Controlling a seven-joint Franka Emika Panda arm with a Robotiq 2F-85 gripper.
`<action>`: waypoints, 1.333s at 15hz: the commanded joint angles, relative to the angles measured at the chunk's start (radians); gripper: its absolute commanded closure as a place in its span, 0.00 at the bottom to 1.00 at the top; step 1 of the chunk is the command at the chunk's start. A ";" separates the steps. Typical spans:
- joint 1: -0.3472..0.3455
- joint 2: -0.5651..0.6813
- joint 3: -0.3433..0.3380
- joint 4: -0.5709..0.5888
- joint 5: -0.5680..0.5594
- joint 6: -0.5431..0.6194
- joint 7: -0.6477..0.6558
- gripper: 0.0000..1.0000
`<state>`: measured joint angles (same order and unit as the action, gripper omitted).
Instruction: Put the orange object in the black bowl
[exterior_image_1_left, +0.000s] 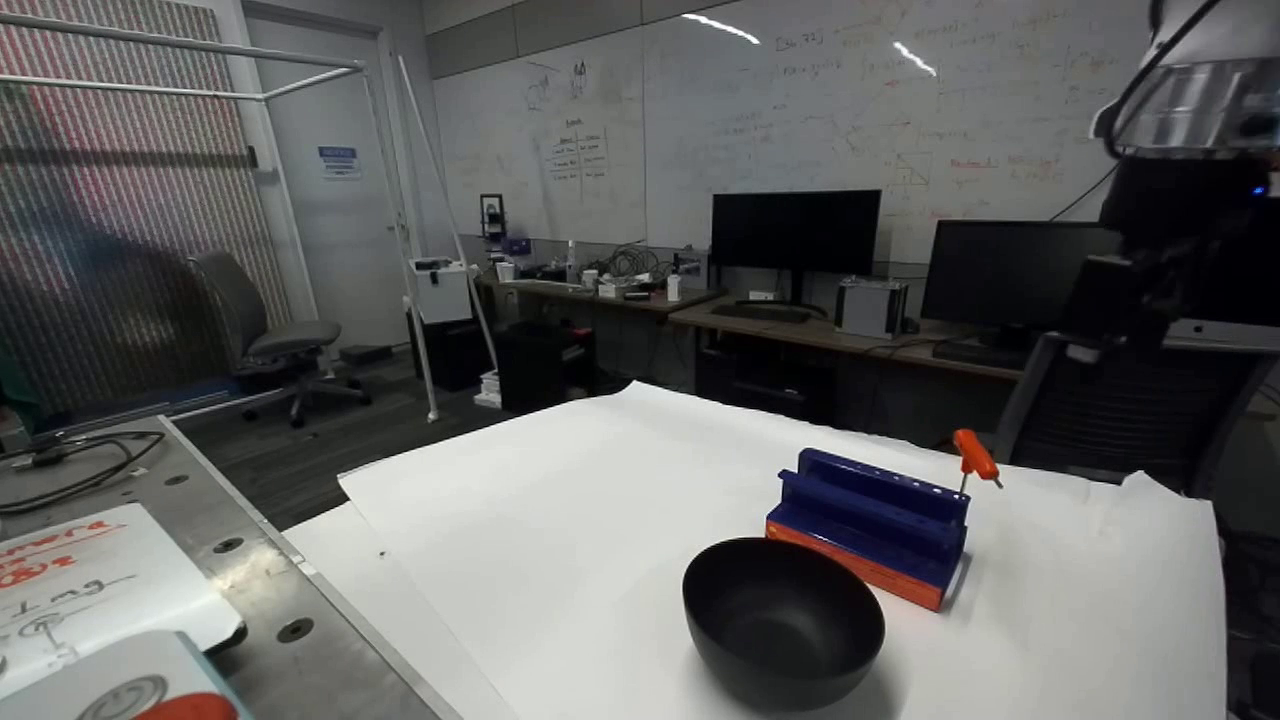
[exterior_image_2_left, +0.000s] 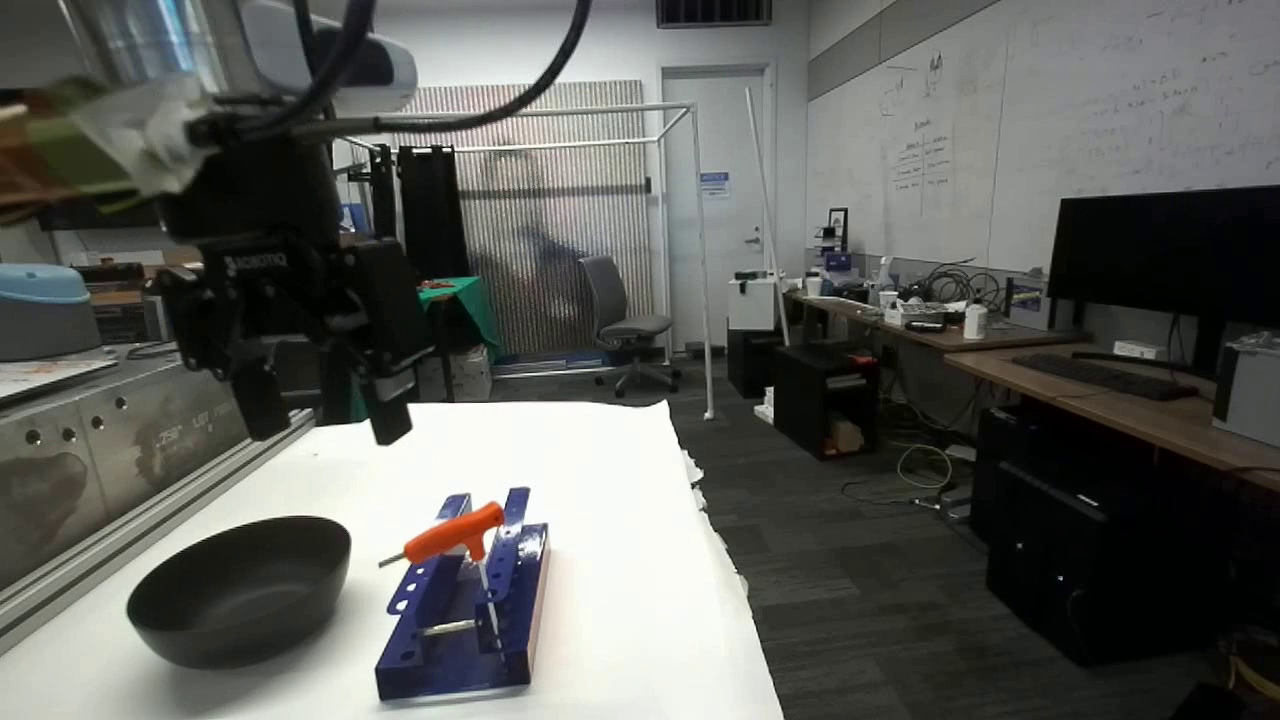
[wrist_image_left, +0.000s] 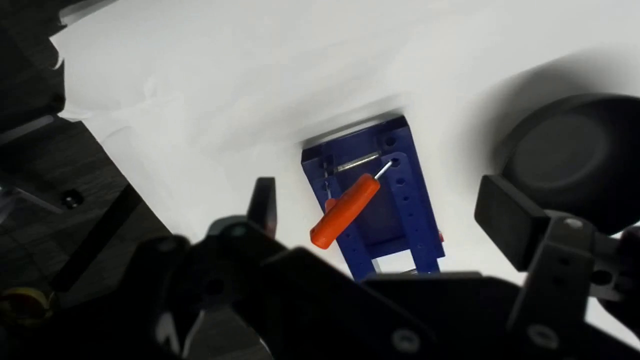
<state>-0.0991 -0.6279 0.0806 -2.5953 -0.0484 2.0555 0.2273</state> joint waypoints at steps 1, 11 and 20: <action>-0.060 0.236 0.083 0.138 -0.092 0.041 0.231 0.00; -0.008 0.564 0.004 0.296 -0.113 0.029 0.460 0.00; 0.011 0.594 -0.066 0.310 -0.097 0.080 0.465 0.63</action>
<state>-0.1120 -0.0400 0.0388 -2.3072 -0.1582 2.1288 0.6824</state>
